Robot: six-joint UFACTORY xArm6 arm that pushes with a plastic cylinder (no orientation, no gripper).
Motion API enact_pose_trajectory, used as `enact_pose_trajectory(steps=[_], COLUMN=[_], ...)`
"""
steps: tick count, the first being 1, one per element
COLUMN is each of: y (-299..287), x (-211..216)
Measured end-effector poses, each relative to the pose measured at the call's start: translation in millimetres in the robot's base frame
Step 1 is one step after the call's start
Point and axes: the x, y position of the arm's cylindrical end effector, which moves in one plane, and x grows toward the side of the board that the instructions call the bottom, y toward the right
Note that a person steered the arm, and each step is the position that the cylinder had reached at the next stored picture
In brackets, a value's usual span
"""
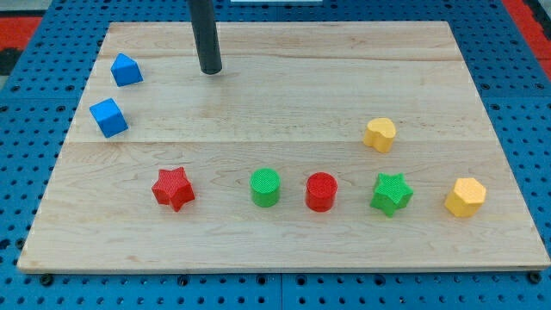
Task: Move the yellow heart below the blue cube
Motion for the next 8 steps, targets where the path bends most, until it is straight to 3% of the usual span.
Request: enact_pose_trajectory(steps=[3,4,5,7,8], y=[28.2,109.8,160.8,255.9,258.1], x=[-11.5,11.7,16.4,70.3,92.8])
